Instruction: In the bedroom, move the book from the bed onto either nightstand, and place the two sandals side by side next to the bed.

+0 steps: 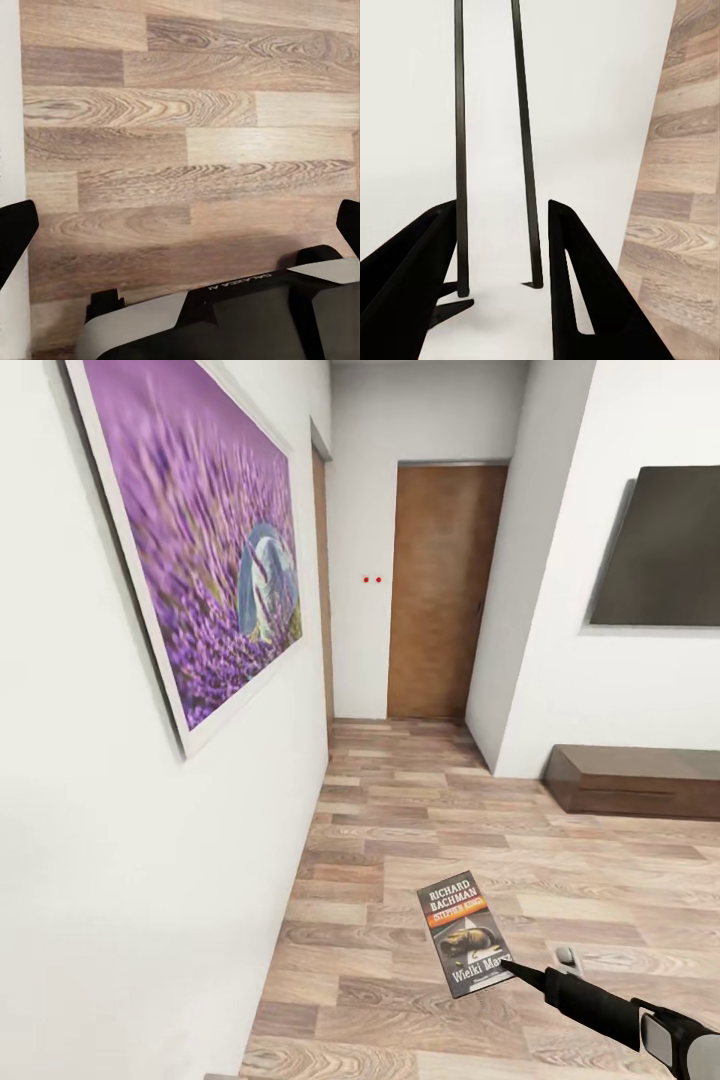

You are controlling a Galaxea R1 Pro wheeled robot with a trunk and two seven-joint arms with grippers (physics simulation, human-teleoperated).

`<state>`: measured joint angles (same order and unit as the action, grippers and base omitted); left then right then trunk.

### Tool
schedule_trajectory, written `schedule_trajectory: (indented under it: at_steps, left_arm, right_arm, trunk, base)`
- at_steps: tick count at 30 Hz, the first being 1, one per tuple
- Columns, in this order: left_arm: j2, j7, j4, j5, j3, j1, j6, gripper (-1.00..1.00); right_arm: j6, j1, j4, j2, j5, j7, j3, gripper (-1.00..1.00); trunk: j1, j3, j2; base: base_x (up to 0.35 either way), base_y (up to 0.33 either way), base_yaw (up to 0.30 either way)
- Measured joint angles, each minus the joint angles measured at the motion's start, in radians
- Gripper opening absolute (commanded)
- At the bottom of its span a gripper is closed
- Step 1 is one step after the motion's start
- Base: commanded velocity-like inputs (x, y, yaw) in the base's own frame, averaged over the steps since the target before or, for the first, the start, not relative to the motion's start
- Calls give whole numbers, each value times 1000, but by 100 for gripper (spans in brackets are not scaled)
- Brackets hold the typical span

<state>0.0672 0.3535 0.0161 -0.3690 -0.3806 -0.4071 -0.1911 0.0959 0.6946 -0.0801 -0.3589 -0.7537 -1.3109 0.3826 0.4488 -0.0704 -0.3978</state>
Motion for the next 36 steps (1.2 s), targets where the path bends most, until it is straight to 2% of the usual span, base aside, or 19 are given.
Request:
schedule_trajectory:
  at_steps: [19, 24, 36]
  left_arm:
    - [0, 0, 0, 0, 1, 0, 0, 100]
    - [0, 0, 0, 0, 0, 0, 0, 100]
    - [0, 0, 0, 0, 0, 0, 0, 100]
  right_arm:
    - [0, 0, 0, 0, 0, 1, 3, -100]
    - [0, 0, 0, 0, 0, -1, -2, -100]
    - [0, 0, 0, 0, 0, -2, 0, -100]
  trunk:
    - [0, 0, 0]
    - [1, 0, 0]
    - [1, -3, 0]
  base:
    - [320, 0, 0]
    - [80, 0, -47]
    - [5, 0, -253]
